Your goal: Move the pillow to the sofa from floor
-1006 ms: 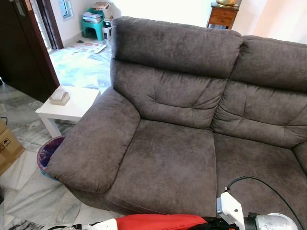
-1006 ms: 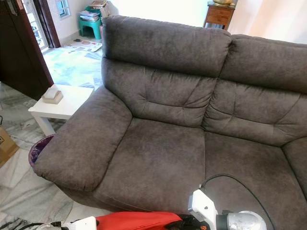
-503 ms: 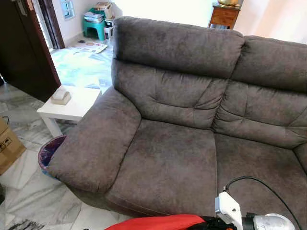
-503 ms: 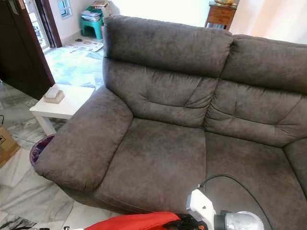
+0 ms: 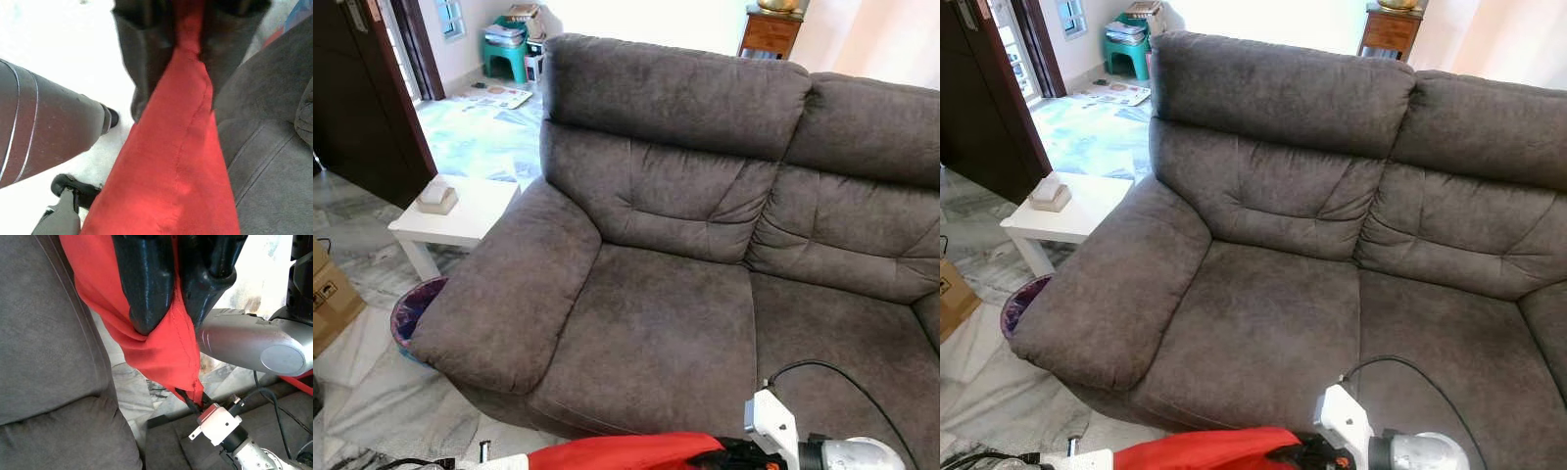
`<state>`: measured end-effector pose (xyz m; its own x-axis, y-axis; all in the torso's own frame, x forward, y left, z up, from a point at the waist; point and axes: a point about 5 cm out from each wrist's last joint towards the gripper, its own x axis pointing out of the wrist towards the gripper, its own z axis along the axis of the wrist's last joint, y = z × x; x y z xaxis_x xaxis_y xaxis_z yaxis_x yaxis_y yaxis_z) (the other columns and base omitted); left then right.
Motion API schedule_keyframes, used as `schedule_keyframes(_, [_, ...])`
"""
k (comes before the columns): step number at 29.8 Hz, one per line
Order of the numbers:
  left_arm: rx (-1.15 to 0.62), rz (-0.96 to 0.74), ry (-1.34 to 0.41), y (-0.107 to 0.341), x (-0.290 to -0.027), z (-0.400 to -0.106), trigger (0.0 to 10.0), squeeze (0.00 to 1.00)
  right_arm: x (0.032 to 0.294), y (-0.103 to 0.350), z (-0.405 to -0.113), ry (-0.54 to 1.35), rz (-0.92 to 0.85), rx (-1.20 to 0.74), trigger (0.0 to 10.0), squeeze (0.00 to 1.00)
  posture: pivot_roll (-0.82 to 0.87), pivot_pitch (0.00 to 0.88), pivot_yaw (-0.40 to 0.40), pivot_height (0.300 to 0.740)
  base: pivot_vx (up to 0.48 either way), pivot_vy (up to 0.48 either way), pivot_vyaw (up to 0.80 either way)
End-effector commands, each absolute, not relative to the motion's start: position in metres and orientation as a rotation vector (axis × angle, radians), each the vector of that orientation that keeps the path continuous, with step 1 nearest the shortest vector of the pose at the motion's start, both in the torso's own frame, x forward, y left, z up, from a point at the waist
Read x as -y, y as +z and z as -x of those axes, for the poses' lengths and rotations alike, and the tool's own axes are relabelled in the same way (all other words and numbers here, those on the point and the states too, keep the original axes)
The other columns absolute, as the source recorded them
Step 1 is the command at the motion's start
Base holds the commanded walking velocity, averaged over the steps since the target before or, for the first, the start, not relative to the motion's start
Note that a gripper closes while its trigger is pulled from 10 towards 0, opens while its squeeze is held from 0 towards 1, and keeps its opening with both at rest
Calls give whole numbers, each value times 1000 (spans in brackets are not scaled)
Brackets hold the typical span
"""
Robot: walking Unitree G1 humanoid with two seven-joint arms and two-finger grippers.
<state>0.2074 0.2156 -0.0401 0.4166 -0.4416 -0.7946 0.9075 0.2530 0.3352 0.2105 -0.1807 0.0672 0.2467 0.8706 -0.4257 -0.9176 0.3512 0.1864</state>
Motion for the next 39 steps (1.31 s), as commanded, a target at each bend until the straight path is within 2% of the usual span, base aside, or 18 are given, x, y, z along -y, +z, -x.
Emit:
schedule_keyframes(1, [-638,-891,-1016,-45,-214,-201,0,0,173,80,-214,1257,110,-410,10000,0,61,97,-48,740,0,0,0])
schedule_keyframes(6, [-606,-892,-1005,-44,-209,-203,0,0,173,77,-214,1252,109,-414,10000,0,69,99,-47,740,0,0,0])
schedule_keyframes(13, [-481,-807,-837,-26,-201,-229,0,0,172,72,-221,1185,123,-392,10000,0,84,106,-41,740,0,0,0])
schedule_keyframes(16, [-322,-780,-588,-4,-199,-257,0,0,174,62,-240,964,164,-352,10000,0,90,106,-38,740,0,0,0])
schedule_keyframes(18, [-219,-654,-363,17,-198,-277,0,0,182,48,-256,714,192,-362,10000,0,99,104,-33,740,0,0,0])
schedule_keyframes(19, [-199,-612,-312,22,-198,-281,0,0,183,44,-259,655,180,-377,10000,0,100,103,-32,740,0,0,0])
schedule_keyframes(20, [-174,-571,-273,27,-196,-285,3490,0,183,42,-261,610,168,-367,10000,0,101,100,-32,740,0,0,0])
schedule_keyframes(21, [-142,-523,-234,33,-194,-288,8863,0,180,42,-261,582,130,-347,10000,0,107,98,-32,740,0,0,0])
schedule_keyframes(22, [-98,-443,-194,41,-189,-292,10000,0,174,42,-261,551,71,-308,10000,0,113,99,-29,740,0,0,0])
schedule_keyframes(24, [-78,-373,-165,46,-185,-293,10000,0,172,41,-262,506,22,-299,10000,0,114,99,-28,740,0,0,0])
schedule_keyframes(25, [-45,-224,-119,54,-176,-295,10000,0,169,38,-261,418,-46,-285,10000,0,126,91,-27,740,0,0,0])
schedule_keyframes(26, [-33,-182,-106,57,-174,-295,10000,0,169,37,-261,389,-64,-281,10000,0,128,92,-27,740,0,0,0])
schedule_keyframes(30, [65,-113,-63,74,-162,-291,10000,0,168,32,-260,218,-129,-251,10000,0,136,81,-22,740,0,0,0])
schedule_keyframes(39, [90,-124,-115,82,-150,-286,10000,0,162,41,-257,137,-212,-173,10000,0,128,67,-24,740,0,0,0])
